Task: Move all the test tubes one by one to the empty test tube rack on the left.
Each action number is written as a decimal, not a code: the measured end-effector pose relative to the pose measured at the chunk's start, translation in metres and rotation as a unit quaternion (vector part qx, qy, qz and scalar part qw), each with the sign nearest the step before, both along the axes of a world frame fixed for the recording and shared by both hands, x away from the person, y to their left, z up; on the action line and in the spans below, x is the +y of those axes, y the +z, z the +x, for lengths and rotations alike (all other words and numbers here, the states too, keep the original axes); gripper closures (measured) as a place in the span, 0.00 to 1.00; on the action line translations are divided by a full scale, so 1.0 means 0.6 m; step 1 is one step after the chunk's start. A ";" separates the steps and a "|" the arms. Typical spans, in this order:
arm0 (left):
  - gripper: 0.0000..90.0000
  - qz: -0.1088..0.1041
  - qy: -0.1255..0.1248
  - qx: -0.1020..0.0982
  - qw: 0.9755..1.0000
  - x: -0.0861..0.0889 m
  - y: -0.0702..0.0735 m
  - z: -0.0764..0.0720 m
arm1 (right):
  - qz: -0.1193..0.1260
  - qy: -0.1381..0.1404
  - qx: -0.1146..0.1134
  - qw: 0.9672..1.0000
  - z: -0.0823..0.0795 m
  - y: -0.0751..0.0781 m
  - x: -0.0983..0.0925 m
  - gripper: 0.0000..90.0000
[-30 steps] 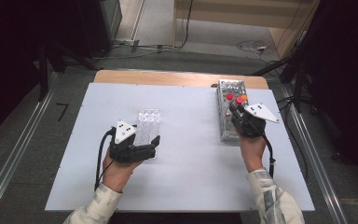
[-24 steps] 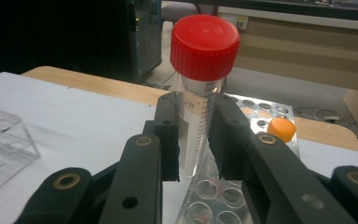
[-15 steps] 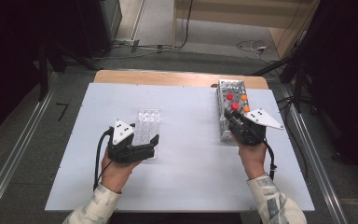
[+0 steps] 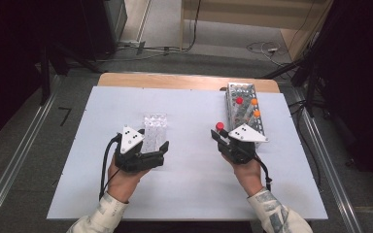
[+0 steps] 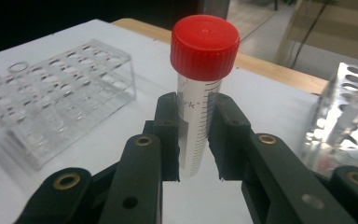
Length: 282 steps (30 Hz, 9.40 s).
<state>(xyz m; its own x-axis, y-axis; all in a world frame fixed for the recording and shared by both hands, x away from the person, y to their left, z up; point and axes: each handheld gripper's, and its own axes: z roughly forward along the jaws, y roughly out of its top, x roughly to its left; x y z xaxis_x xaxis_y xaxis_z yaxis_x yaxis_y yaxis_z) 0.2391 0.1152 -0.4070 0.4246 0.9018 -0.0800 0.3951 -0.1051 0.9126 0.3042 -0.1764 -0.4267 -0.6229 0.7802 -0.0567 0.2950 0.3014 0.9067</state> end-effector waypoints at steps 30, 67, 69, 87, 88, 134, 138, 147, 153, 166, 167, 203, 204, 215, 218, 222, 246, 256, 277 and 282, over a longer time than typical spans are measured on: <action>0.43 0.007 -0.084 0.001 0.996 -0.065 -0.016 -0.020 | -0.027 0.129 0.041 0.990 -0.064 -0.043 0.106 0.80; 0.78 -0.020 -0.104 0.014 0.994 -0.046 -0.009 -0.022 | -0.039 0.166 0.076 0.982 -0.069 -0.042 0.111 0.32; 0.78 -0.030 -0.103 0.022 0.994 -0.037 -0.003 -0.020 | -0.039 0.162 0.077 0.983 -0.065 -0.040 0.104 0.30; 0.78 -0.080 -0.054 0.015 0.995 0.064 0.059 -0.017 | -0.034 0.141 0.076 0.987 -0.056 -0.035 0.083 0.30; 0.78 -0.081 -0.052 0.013 0.995 0.067 0.061 -0.017 | -0.034 0.140 0.077 0.987 -0.056 -0.035 0.083 0.30; 0.69 0.025 0.019 0.009 0.999 0.027 -0.028 0.035 | -0.034 0.128 0.079 0.988 -0.050 -0.037 0.078 0.30; 0.64 0.017 0.015 0.011 1.000 0.028 -0.026 0.034 | -0.033 0.125 0.077 0.989 -0.049 -0.036 0.077 0.30; 0.44 0.000 0.031 0.006 1.000 0.034 -0.019 0.030 | -0.027 0.101 0.064 0.992 -0.043 -0.024 0.061 0.30; 0.29 -0.008 0.060 -0.004 0.998 0.039 -0.015 0.029 | -0.017 0.047 0.052 0.997 -0.023 -0.011 0.029 0.30; 0.26 -0.027 0.066 -0.007 0.997 0.046 -0.009 0.028 | -0.004 -0.078 0.039 0.996 0.039 0.008 -0.035 0.32; 0.26 -0.028 0.065 -0.008 0.997 0.046 -0.007 0.028 | 0.001 -0.086 0.038 0.996 0.044 0.009 -0.039 0.32; 0.28 -0.021 0.056 -0.017 0.998 0.042 -0.003 0.021 | -0.025 -0.276 0.086 0.957 0.197 -0.014 -0.026 0.73; 0.28 -0.021 0.056 -0.017 0.998 0.041 -0.003 0.021 | -0.027 -0.279 0.088 0.956 0.199 -0.014 -0.025 0.74; 0.28 -0.020 0.055 -0.020 0.998 0.040 -0.002 0.019 | -0.042 -0.286 0.065 0.955 0.196 0.000 -0.019 0.80; 0.28 -0.019 0.054 -0.019 0.998 0.040 -0.001 0.019 | -0.042 -0.283 0.052 0.957 0.191 0.013 -0.018 0.80; 0.28 -0.022 0.055 -0.021 0.998 0.040 -0.001 0.018 | -0.041 -0.276 0.037 0.960 0.179 0.029 -0.020 0.80; 0.28 -0.025 0.045 -0.024 0.998 0.032 0.006 0.011 | 0.003 -0.104 0.019 0.994 0.056 0.061 -0.005 0.81; 0.26 -0.021 0.028 -0.017 0.999 0.021 0.008 0.007 | -0.023 -0.028 0.036 0.999 0.013 0.028 0.017 0.81; 0.23 0.006 -0.068 -0.003 0.998 -0.050 0.018 -0.022 | -0.051 0.098 0.065 0.992 -0.062 -0.001 0.081 0.80; 0.26 0.010 -0.082 0.003 0.997 -0.061 0.012 -0.024 | -0.060 0.118 0.066 0.989 -0.072 -0.006 0.094 0.80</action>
<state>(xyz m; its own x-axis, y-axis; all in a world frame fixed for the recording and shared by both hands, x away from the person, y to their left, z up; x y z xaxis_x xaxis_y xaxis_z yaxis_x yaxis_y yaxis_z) 0.2246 0.0784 -0.3996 0.5660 0.8218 -0.0662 0.3760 -0.1859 0.9078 0.2608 -0.1200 -0.4304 -0.7949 0.6050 -0.0460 0.3170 0.4788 0.8187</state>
